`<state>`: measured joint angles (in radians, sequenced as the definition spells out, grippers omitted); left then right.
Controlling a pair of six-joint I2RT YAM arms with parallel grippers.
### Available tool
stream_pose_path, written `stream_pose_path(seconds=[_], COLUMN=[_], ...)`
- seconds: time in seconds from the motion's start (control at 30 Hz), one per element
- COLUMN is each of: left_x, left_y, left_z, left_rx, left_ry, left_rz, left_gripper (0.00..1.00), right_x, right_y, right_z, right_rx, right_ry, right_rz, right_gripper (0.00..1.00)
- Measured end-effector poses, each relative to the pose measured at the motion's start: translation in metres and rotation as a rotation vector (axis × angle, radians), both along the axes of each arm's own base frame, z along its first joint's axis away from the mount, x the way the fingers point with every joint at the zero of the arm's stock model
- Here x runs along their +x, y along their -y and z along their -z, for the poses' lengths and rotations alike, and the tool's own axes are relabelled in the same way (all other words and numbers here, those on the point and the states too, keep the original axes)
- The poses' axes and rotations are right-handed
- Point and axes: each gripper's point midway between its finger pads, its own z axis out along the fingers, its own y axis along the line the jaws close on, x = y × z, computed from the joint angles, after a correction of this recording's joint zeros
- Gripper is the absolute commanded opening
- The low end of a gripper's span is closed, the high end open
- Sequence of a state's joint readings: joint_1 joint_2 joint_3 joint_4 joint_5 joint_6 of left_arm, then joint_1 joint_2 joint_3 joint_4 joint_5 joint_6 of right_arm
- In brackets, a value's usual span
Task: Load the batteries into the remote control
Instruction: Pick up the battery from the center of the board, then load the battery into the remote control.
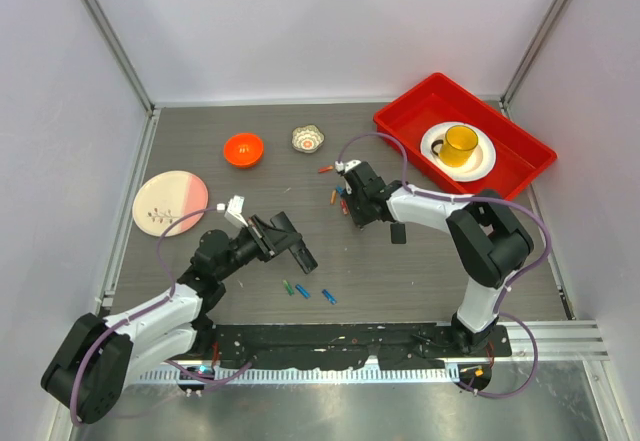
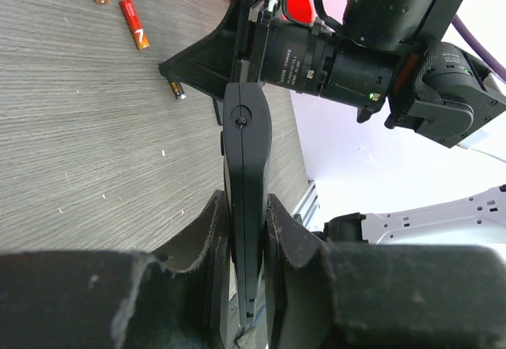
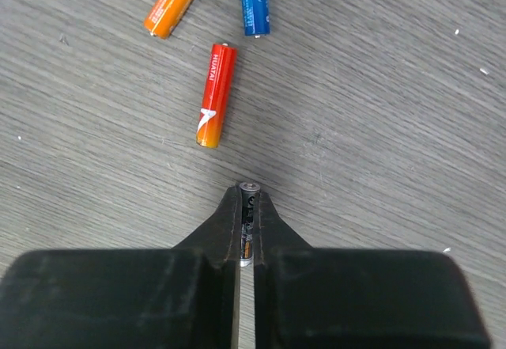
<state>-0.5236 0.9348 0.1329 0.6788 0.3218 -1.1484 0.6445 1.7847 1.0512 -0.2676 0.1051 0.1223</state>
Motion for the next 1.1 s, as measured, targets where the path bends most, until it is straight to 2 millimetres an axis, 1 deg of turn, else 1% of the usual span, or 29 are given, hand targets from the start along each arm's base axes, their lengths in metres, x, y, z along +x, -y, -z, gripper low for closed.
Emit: stream_pose_path(seconds=[0.1, 0.13, 0.2, 0.27, 0.33, 0.37, 0.4, 0.47, 0.53, 0.6, 0.67, 0.73, 0.8, 0.87, 0.93, 1.1], left_x=[0.000, 0.001, 0.000, 0.001, 0.002, 0.003, 0.003, 0.005, 0.007, 0.008, 0.009, 0.011, 0.011, 0.010, 0.009, 0.017], left_y=[0.000, 0.001, 0.003, 0.007, 0.013, 0.017, 0.020, 0.026, 0.032, 0.038, 0.044, 0.049, 0.056, 0.063, 0.070, 0.087], left_z=[0.000, 0.001, 0.002, 0.002, -0.001, -0.003, -0.005, -0.009, -0.012, -0.013, -0.013, -0.003, 0.009, 0.013, 0.006, -0.023], left_rx=[0.000, 0.002, 0.005, 0.005, 0.000, -0.009, -0.019, -0.039, -0.068, -0.098, -0.126, -0.134, -0.128, -0.127, -0.140, -0.210], left_ry=[0.000, -0.003, -0.009, -0.012, -0.010, -0.009, -0.006, 0.010, 0.021, 0.024, 0.025, -0.010, -0.057, -0.074, -0.061, -0.006], left_rz=[0.000, 0.000, 0.006, 0.019, 0.032, 0.038, 0.043, 0.053, 0.064, 0.075, 0.085, 0.092, 0.102, 0.118, 0.136, 0.164], left_gripper=[0.00, 0.00, 0.00, 0.00, 0.00, 0.00, 0.00, 0.00, 0.00, 0.00, 0.00, 0.00, 0.00, 0.00, 0.00, 0.00], right_x=[0.001, -0.002, -0.010, -0.021, -0.027, -0.030, -0.035, -0.053, -0.072, -0.086, -0.096, -0.108, -0.117, -0.124, -0.129, -0.137], right_y=[0.000, 0.002, 0.007, 0.012, 0.015, 0.013, 0.011, -0.001, -0.008, -0.008, -0.003, -0.001, -0.004, -0.009, -0.015, -0.031], right_z=[-0.002, -0.002, -0.004, -0.015, -0.036, -0.052, -0.070, -0.112, -0.144, -0.161, -0.168, -0.172, -0.178, -0.184, -0.184, -0.173], right_rx=[0.015, 0.024, 0.046, 0.088, 0.139, 0.176, 0.215, 0.336, 0.448, 0.523, 0.566, 0.604, 0.633, 0.658, 0.660, 0.611], right_ry=[0.009, 0.010, 0.013, 0.029, 0.081, 0.129, 0.185, 0.303, 0.382, 0.422, 0.440, 0.448, 0.451, 0.449, 0.440, 0.414], right_rz=[0.027, 0.040, 0.069, 0.103, 0.129, 0.135, 0.134, 0.102, 0.074, 0.071, 0.078, 0.077, 0.062, 0.042, 0.022, -0.040], right_gripper=[0.01, 0.01, 0.01, 0.01, 0.01, 0.01, 0.01, 0.01, 0.01, 0.01, 0.01, 0.01, 0.01, 0.01, 0.01, 0.01])
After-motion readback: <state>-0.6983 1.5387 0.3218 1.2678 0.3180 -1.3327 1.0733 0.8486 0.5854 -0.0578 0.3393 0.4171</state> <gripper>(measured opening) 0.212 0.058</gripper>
